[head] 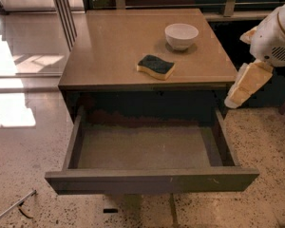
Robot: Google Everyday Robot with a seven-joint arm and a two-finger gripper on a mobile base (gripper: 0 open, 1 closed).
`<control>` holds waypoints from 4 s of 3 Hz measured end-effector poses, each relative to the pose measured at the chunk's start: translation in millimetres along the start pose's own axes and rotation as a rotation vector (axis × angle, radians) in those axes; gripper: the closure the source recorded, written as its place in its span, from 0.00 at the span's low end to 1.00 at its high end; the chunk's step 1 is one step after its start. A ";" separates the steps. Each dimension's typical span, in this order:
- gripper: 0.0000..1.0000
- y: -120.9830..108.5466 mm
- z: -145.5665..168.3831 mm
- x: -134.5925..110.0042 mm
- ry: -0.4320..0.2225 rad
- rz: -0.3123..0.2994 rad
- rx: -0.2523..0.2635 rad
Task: Place sponge into top drawer
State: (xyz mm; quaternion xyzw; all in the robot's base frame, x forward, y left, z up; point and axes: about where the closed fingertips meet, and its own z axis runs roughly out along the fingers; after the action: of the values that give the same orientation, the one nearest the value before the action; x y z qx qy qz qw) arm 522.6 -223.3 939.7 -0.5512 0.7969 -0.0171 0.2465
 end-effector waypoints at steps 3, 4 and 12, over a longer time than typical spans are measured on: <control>0.00 -93.5 60.5 -35.5 -0.274 0.100 0.168; 0.00 -116.1 72.7 -39.6 -0.372 0.160 0.181; 0.00 -93.1 204.0 -148.2 -0.311 0.180 -0.028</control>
Offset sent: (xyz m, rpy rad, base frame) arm 0.1278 0.0121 -0.0130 0.2656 -0.2593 -0.0799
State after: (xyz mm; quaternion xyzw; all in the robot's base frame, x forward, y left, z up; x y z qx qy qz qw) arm 727.8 -78.5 843.9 -0.4768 0.7955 0.1017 0.3598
